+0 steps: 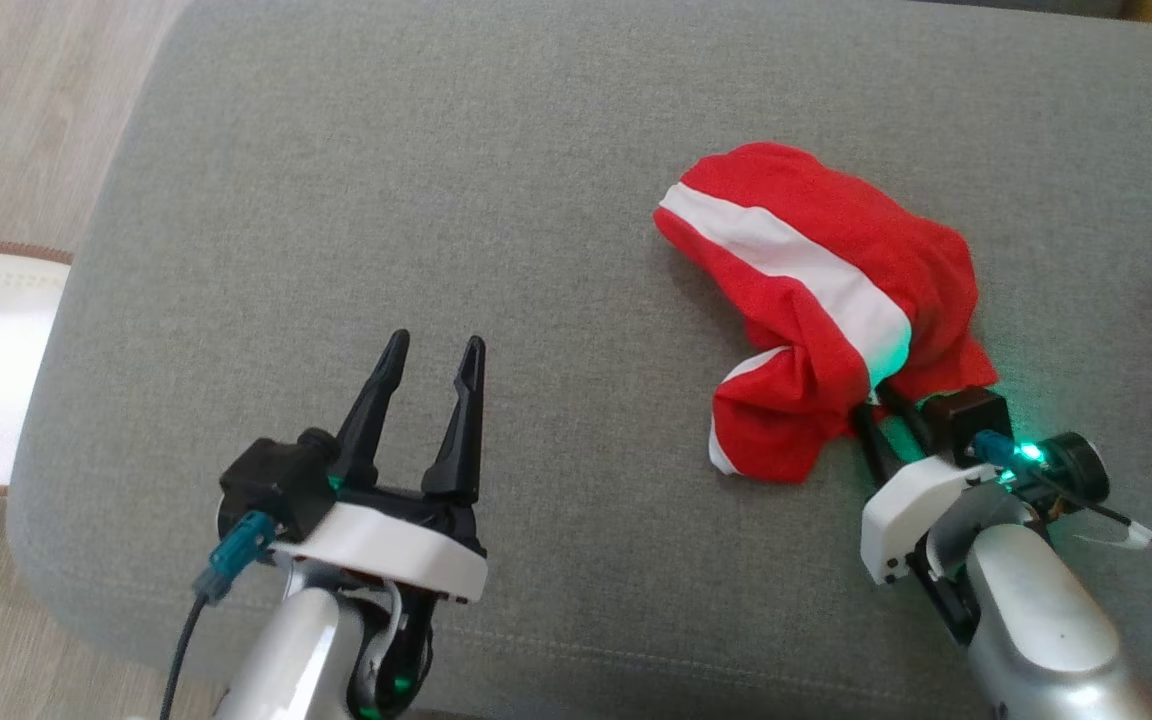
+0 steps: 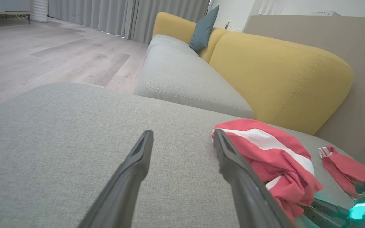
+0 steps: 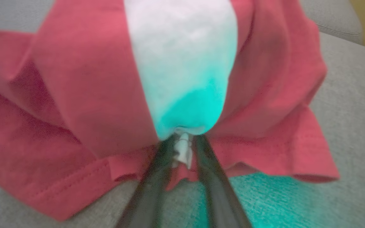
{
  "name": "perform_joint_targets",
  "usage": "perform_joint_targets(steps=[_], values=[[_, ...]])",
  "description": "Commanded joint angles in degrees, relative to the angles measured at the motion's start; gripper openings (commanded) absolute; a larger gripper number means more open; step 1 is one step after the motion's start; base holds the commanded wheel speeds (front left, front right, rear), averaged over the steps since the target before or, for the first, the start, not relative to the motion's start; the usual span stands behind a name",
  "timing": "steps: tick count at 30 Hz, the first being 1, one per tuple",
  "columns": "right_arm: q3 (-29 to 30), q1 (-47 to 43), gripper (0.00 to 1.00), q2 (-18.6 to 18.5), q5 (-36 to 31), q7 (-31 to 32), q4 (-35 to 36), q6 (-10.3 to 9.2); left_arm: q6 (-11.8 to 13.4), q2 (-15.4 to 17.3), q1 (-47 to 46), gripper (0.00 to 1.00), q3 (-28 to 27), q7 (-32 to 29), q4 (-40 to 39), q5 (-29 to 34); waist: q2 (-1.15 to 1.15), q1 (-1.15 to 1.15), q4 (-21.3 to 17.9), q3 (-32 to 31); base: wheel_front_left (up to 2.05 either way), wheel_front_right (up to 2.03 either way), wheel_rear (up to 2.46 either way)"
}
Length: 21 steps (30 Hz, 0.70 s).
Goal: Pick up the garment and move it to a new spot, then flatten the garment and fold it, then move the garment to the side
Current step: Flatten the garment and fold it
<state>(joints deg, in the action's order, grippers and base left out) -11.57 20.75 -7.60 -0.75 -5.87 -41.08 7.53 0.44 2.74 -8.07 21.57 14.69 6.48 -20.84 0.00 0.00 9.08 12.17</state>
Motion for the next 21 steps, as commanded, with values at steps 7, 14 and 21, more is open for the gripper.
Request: perform_joint_targets(steps=[7, 14, 21], values=[[1.3, -0.1, 0.00, 0.1, 0.0, -1.1, -0.3, -0.04, 0.1, 0.1, -1.3, 1.00, -2.5, 0.3, -1.2, 0.6, 0.00, 0.00, -1.8, -2.9, 0.00, 0.00, 0.00], [7.3, -0.8, 0.00, 0.6, -2.5, -2.7, 7.4, -0.04, 0.4, 0.1, -0.1, 1.00, -3.0, 0.3, -1.7, 0.3, 0.00, 0.00, -5.0, -6.6, 0.00, 0.00, 0.00], [6.6, 8.4, 0.00, -2.1, -2.2, 1.1, 14.6, -0.04, 0.7, 0.1, 0.0, 1.00, -2.2, 0.3, -2.0, -0.4, 0.00, 0.00, -5.4, -8.9, 0.00, 0.00, 0.00]])
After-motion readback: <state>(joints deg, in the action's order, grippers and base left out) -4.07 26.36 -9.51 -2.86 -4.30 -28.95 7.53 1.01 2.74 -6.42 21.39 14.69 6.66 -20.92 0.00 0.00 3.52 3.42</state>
